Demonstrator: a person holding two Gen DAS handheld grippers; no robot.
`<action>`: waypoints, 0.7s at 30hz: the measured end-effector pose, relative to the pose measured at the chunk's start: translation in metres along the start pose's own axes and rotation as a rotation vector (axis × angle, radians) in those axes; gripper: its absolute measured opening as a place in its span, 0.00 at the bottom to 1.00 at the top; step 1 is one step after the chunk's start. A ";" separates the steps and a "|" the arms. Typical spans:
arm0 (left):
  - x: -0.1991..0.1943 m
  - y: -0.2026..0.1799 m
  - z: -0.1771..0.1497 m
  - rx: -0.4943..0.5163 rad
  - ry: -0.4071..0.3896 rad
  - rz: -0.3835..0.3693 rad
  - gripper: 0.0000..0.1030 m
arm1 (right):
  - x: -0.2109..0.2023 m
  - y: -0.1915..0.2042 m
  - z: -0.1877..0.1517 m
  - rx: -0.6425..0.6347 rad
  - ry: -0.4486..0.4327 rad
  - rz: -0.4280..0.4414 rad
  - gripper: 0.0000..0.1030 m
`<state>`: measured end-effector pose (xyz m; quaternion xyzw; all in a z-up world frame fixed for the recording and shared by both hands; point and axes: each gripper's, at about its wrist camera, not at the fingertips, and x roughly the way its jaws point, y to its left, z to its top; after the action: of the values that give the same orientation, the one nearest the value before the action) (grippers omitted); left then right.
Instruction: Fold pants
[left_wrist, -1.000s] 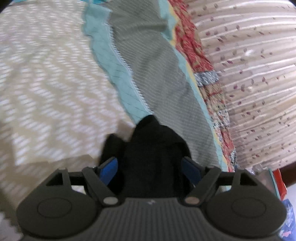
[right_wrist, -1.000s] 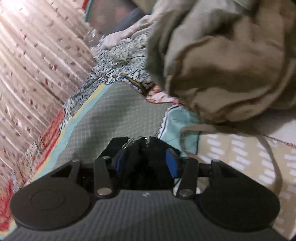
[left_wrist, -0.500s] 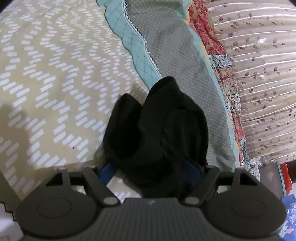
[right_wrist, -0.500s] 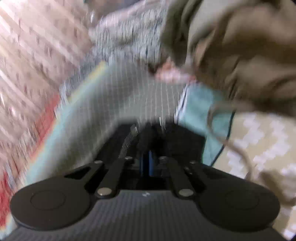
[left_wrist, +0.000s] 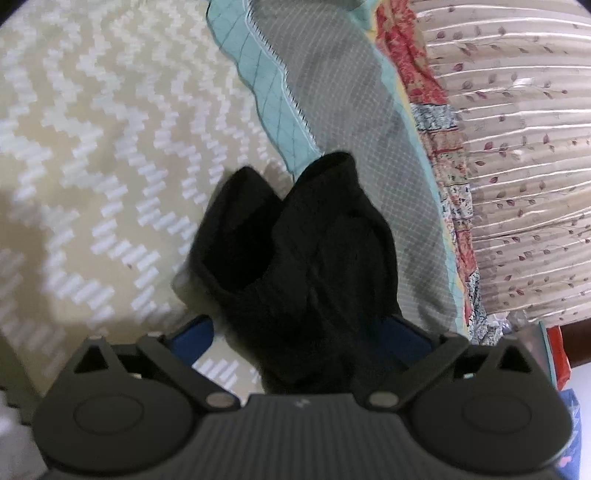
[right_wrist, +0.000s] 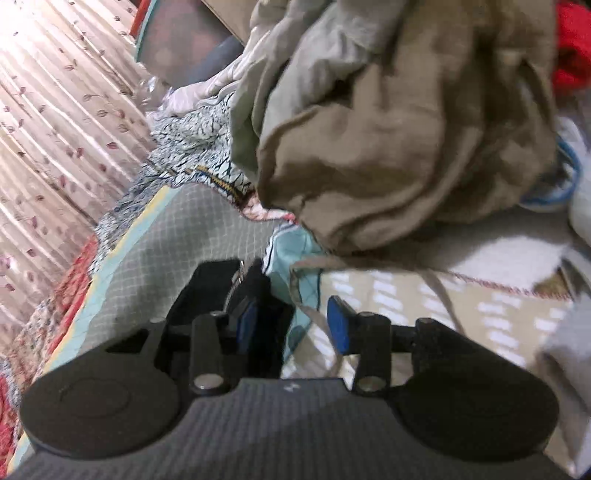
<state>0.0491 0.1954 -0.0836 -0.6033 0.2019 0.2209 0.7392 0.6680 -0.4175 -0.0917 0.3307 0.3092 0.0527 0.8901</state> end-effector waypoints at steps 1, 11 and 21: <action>0.007 0.000 -0.001 -0.019 0.010 -0.007 1.00 | 0.001 -0.006 0.000 0.016 0.023 0.018 0.47; 0.040 -0.008 0.006 -0.023 -0.032 0.072 0.29 | 0.026 0.000 0.003 0.108 0.099 0.123 0.51; 0.005 -0.016 0.025 -0.106 -0.108 0.013 0.22 | 0.024 0.048 0.004 -0.037 0.100 0.057 0.14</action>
<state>0.0630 0.2179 -0.0686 -0.6274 0.1536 0.2681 0.7148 0.6950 -0.3751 -0.0720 0.3200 0.3425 0.1003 0.8776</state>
